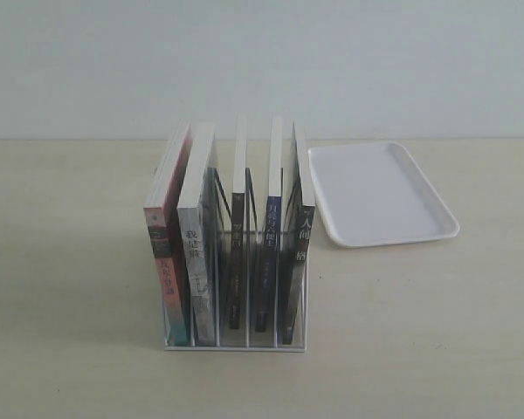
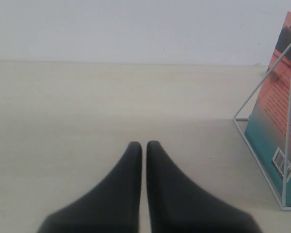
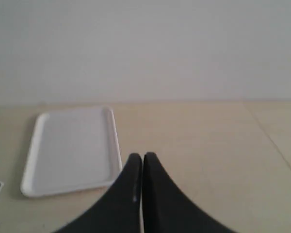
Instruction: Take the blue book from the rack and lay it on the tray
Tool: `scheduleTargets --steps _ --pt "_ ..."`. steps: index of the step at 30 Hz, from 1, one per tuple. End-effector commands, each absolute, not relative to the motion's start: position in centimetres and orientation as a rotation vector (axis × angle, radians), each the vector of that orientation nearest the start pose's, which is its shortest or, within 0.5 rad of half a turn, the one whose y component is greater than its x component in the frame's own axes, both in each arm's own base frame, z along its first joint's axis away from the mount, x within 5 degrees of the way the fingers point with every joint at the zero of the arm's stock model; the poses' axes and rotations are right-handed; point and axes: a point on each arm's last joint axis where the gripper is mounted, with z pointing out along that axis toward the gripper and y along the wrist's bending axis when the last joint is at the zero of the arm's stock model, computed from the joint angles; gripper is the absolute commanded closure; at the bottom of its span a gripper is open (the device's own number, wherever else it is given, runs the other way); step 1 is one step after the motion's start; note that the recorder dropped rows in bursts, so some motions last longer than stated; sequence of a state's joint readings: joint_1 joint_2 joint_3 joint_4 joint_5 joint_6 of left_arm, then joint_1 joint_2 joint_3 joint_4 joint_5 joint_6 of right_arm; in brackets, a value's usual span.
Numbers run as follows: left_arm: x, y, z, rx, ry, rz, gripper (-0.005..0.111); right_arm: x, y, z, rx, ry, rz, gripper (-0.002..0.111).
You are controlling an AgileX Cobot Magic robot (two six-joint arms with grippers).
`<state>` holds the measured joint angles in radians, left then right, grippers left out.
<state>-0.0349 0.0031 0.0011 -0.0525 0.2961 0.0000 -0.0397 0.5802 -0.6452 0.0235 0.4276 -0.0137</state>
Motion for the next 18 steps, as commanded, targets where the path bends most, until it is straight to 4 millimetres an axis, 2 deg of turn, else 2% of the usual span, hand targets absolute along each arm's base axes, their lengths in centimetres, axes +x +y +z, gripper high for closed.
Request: scheduleTargets --steps 1,7,9,10,12,13,15,18 --pt "5.4 -0.3 18.7 -0.007 1.776 -0.077 0.103 16.9 -0.6 33.4 0.022 1.981 -0.026 0.108" --pt "5.4 -0.3 18.7 -0.007 1.776 -0.077 0.103 20.4 -0.7 31.8 0.038 1.987 -0.018 0.108" --pt "5.4 -0.3 18.7 -0.007 1.776 -0.077 0.103 21.3 -0.7 31.4 0.153 1.979 0.072 0.108" --pt "5.4 -0.3 18.7 -0.007 1.776 -0.077 0.103 21.9 -0.5 31.2 0.295 1.957 0.196 0.108" --pt "5.4 -0.3 18.7 -0.007 1.776 -0.077 0.103 22.1 0.0 31.5 0.377 1.970 0.302 0.108" --pt "5.4 -0.3 18.7 -0.007 1.776 -0.077 0.103 22.1 0.5 31.9 0.365 1.993 0.343 0.108" --pt "5.4 -0.3 18.7 -0.007 1.776 -0.077 0.103 21.9 2.2 33.1 0.223 2.048 0.403 0.108" --pt "5.4 -0.3 18.7 -0.007 1.776 -0.077 0.103 21.1 6.6 36.4 -0.184 2.025 0.552 0.108"
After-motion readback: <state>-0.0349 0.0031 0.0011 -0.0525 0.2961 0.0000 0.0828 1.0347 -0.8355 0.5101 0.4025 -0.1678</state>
